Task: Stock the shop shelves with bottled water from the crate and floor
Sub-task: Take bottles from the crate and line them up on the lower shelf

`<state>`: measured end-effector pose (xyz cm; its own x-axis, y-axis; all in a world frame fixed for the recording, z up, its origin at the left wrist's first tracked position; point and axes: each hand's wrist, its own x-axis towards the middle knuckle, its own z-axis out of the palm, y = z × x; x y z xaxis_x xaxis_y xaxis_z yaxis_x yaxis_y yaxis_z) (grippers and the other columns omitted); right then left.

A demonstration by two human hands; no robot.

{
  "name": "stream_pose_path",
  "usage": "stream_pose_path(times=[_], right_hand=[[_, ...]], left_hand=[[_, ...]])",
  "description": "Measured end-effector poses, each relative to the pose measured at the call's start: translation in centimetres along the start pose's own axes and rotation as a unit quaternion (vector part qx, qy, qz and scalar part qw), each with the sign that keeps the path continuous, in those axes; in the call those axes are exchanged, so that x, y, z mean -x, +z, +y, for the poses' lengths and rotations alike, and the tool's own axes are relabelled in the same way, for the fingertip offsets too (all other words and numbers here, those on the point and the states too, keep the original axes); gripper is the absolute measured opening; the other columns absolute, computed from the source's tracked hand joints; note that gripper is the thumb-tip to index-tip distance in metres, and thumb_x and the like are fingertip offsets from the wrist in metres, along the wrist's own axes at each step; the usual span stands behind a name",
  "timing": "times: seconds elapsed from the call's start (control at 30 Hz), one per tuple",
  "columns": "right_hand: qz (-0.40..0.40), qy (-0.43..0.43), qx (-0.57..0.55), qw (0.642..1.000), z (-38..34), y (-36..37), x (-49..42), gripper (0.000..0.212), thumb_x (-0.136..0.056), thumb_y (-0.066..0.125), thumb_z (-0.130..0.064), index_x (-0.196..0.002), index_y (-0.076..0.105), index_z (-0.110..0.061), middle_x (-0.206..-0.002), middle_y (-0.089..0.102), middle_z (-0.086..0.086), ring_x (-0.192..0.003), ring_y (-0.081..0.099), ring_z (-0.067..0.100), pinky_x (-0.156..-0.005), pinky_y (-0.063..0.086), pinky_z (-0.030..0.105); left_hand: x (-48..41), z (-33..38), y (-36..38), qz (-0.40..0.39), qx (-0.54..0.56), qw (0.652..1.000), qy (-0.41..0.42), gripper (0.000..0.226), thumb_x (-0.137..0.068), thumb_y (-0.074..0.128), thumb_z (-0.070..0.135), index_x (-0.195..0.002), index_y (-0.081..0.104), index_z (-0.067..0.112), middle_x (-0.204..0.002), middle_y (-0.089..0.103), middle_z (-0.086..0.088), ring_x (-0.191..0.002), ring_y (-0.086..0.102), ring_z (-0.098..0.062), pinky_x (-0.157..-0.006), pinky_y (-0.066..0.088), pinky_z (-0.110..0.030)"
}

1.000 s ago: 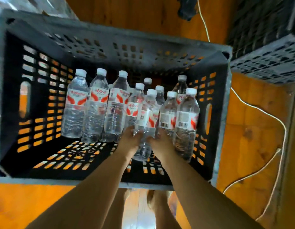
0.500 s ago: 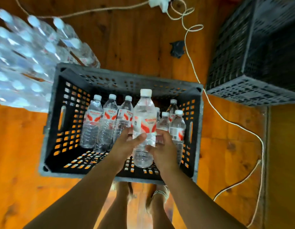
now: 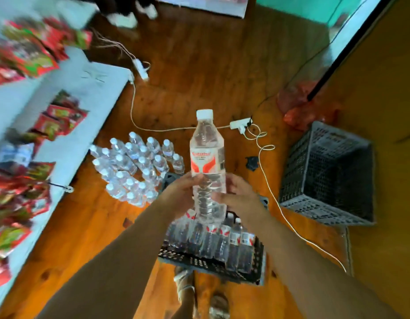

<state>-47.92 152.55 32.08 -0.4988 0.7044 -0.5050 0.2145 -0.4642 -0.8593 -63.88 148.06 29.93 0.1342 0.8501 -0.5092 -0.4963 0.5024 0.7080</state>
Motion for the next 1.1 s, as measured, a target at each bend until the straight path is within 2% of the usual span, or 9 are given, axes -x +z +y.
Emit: stream_pose_path(times=[0.17, 0.27, 0.4, 0.5, 0.6, 0.7, 0.87, 1.0, 1.1], right_hand=[[0.036, -0.113, 0.106, 0.987, -4.8, 5.8, 2.3, 0.044, -0.068, 0.08, -0.008, -0.098, 0.051, -0.024, -0.097, 0.063, -0.01, -0.092, 0.061, 0.008, -0.072, 0.047, 0.016], [0.074, -0.181, 0.186, 0.963, -6.7, 10.3, 4.5, 0.045, -0.065, 0.083, -0.017, -0.095, 0.05, -0.024, -0.091, 0.062, -0.009, -0.084, 0.063, 0.01, -0.068, 0.054, 0.023], [0.049, -0.287, 0.351, 0.89, -8.1, 17.9, 8.3, 0.055, -0.064, 0.083, -0.03, -0.108, 0.052, -0.019, -0.112, 0.059, 0.001, -0.104, 0.057, 0.022, -0.084, 0.052, 0.042], [-0.083, -0.306, 0.354, 0.88, -10.2, 23.3, 10.0, 0.045, -0.073, 0.077, -0.03, -0.109, 0.052, -0.018, -0.12, 0.054, 0.002, -0.109, 0.053, 0.019, -0.082, 0.047, 0.026], [-0.273, -0.212, 0.319, 0.882, -11.6, 30.5, 10.6, 0.06, -0.071, 0.078, -0.026, -0.121, 0.044, -0.029, -0.125, 0.049, -0.003, -0.114, 0.05, 0.014, -0.088, 0.045, 0.022], [-0.408, -0.158, 0.308, 0.845, -11.3, 40.1, 11.6, 0.041, -0.075, 0.072, 0.0, -0.104, 0.054, -0.022, -0.099, 0.064, -0.005, -0.088, 0.062, 0.006, -0.076, 0.05, 0.017], [-0.425, -0.202, 0.321, 0.822, -6.8, 56.5, 12.8, 0.044, -0.067, 0.079, -0.004, -0.101, 0.055, -0.016, -0.097, 0.067, 0.001, -0.083, 0.064, 0.009, -0.077, 0.051, 0.024], [-0.391, -0.261, 0.344, 0.813, -2.6, 67.2, 13.7, 0.055, -0.057, 0.087, -0.015, -0.096, 0.05, -0.026, -0.09, 0.064, -0.009, -0.084, 0.062, 0.01, -0.075, 0.049, 0.025], [-0.367, -0.27, 0.348, 0.82, 0.8, 73.2, 13.6, 0.058, -0.056, 0.088, -0.019, -0.098, 0.047, -0.023, -0.096, 0.066, -0.003, -0.088, 0.064, 0.018, -0.075, 0.049, 0.027]], left_hand=[[8.3, 5.0, 1.7, 0.192, -0.048, 0.971, 0.134, 0.022, -0.089, 0.057, 0.015, -0.11, 0.062, 0.018, -0.097, 0.068, 0.002, -0.085, 0.063, -0.011, -0.068, 0.049, -0.024], [13.5, 6.5, 3.7, 0.291, -0.113, 0.922, 0.228, 0.032, -0.081, 0.068, 0.014, -0.108, 0.057, 0.025, -0.09, 0.062, 0.013, -0.074, 0.062, 0.004, -0.059, 0.048, -0.011], [21.0, 7.3, 2.3, 0.421, -0.055, 0.858, 0.289, 0.04, -0.071, 0.079, 0.014, -0.101, 0.054, 0.02, -0.081, 0.062, 0.014, -0.066, 0.061, 0.004, -0.053, 0.048, -0.01], [28.5, 7.5, -1.8, 0.405, 0.001, 0.862, 0.305, 0.04, -0.065, 0.078, 0.018, -0.101, 0.063, 0.011, -0.085, 0.071, -0.002, -0.076, 0.066, -0.02, -0.061, 0.054, -0.026], [36.8, 6.4, -6.8, 0.385, 0.017, 0.861, 0.333, 0.048, -0.06, 0.073, 0.018, -0.107, 0.062, 0.012, -0.094, 0.072, -0.006, -0.088, 0.066, -0.028, -0.074, 0.053, -0.041], [44.0, 5.4, -12.2, 0.399, 0.03, 0.845, 0.354, 0.076, -0.057, 0.079, 0.023, -0.124, 0.048, 0.002, -0.114, 0.063, -0.022, -0.1, 0.062, -0.037, -0.084, 0.049, -0.052], [54.8, 3.4, -22.8, 0.461, 0.063, 0.816, 0.344, 0.05, -0.069, 0.067, 0.011, -0.116, 0.053, 0.004, -0.105, 0.065, -0.012, -0.086, 0.067, -0.02, -0.066, 0.055, -0.032], [61.0, 2.1, -30.2, 0.536, 0.053, 0.783, 0.311, 0.043, -0.069, 0.072, 0.023, -0.111, 0.062, 0.022, -0.107, 0.063, -0.012, -0.087, 0.063, -0.018, -0.075, 0.049, -0.036], [63.4, 1.3, -35.0, 0.591, 0.064, 0.741, 0.313, 0.034, -0.071, 0.074, 0.021, -0.103, 0.063, 0.027, -0.093, 0.064, -0.002, -0.076, 0.062, -0.007, -0.065, 0.048, -0.022]])
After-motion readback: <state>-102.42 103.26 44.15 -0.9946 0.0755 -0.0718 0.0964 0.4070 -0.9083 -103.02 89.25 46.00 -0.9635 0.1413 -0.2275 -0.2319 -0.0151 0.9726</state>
